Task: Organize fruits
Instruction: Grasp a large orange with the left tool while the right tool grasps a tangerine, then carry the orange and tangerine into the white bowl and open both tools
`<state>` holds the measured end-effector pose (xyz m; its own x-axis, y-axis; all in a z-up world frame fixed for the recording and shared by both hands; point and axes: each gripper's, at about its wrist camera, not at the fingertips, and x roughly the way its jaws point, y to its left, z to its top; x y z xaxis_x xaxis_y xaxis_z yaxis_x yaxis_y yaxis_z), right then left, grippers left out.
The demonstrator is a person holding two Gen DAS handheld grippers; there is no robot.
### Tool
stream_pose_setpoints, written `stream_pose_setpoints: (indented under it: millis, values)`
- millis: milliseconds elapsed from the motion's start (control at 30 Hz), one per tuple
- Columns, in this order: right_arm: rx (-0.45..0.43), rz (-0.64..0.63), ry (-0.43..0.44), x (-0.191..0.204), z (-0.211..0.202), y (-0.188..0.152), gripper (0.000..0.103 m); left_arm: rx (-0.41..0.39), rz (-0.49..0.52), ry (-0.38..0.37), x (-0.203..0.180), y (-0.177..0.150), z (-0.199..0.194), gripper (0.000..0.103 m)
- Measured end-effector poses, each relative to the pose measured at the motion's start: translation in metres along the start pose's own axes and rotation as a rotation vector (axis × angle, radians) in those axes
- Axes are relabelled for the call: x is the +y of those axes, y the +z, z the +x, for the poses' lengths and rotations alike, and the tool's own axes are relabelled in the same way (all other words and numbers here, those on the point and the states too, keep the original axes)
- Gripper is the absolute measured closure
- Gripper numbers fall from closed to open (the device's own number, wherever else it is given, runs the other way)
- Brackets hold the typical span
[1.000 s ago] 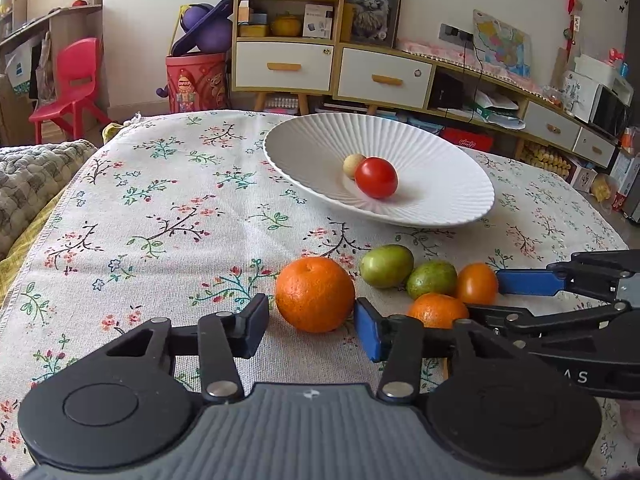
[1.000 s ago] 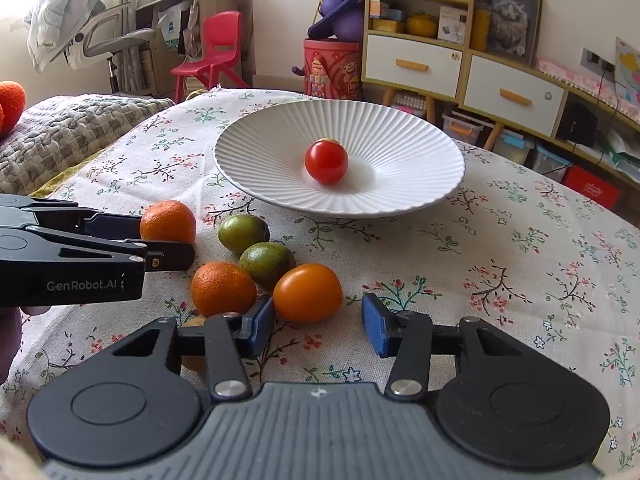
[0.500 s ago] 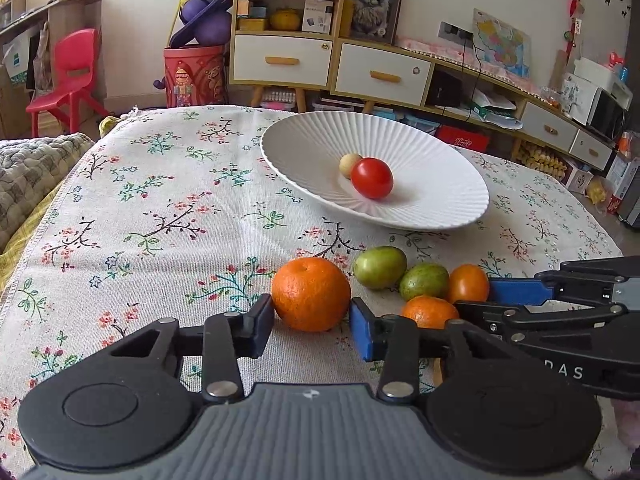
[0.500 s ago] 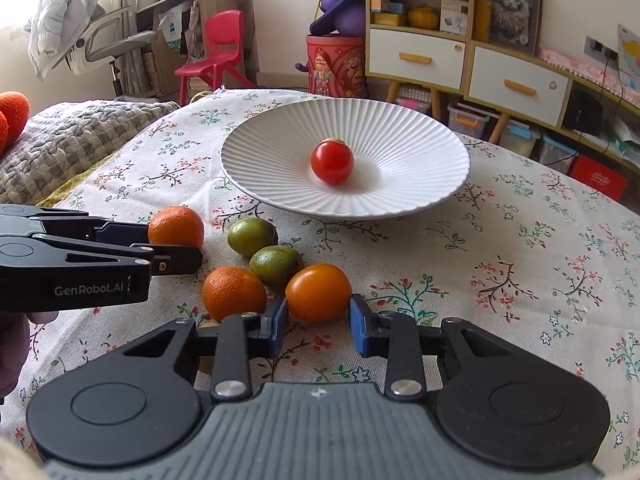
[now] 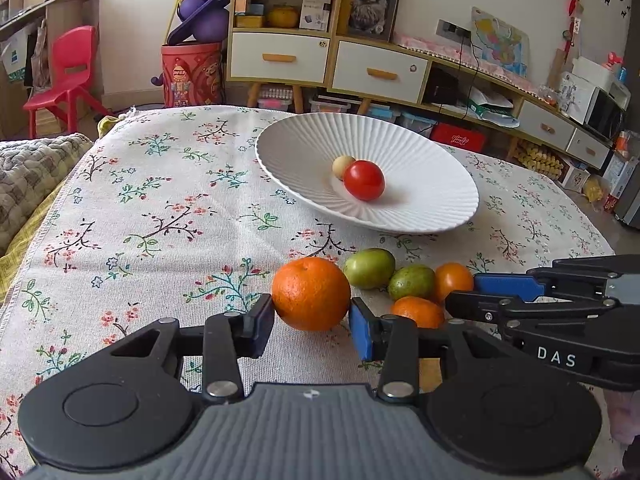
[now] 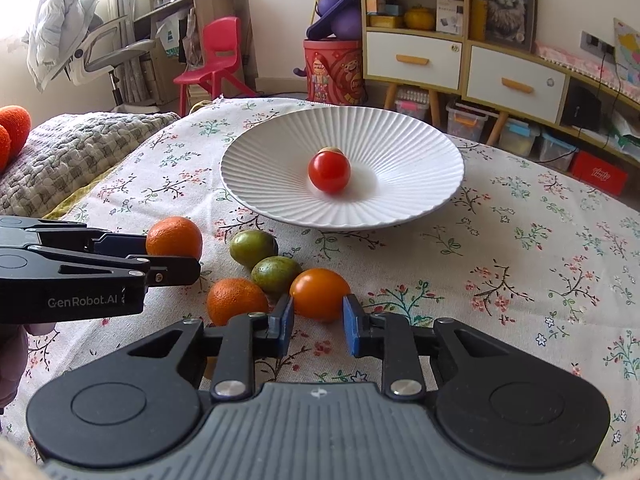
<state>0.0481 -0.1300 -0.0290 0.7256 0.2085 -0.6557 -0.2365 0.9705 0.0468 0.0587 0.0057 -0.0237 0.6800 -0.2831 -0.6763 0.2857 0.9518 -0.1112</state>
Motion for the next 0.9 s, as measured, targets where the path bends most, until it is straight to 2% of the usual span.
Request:
stream_pose_setpoints:
  millis: [200,400,600,900]
  values:
    - [0.007,-0.003,-0.01,0.0,0.005,0.0,0.073,0.003,-0.001,0.0,0.0,0.0,0.0,0.076]
    - [0.009,-0.011,-0.007,0.0,0.01,-0.001,0.072,0.006,-0.001,-0.003,-0.002,0.0,0.0,0.076]
    - [0.01,-0.001,0.004,-0.002,0.008,0.001,0.077,-0.001,-0.007,-0.007,0.0,0.002,-0.003,0.076]
    - [-0.025,0.024,0.037,-0.004,-0.009,0.008,0.078,-0.032,-0.016,-0.02,0.001,0.016,-0.009,0.076]
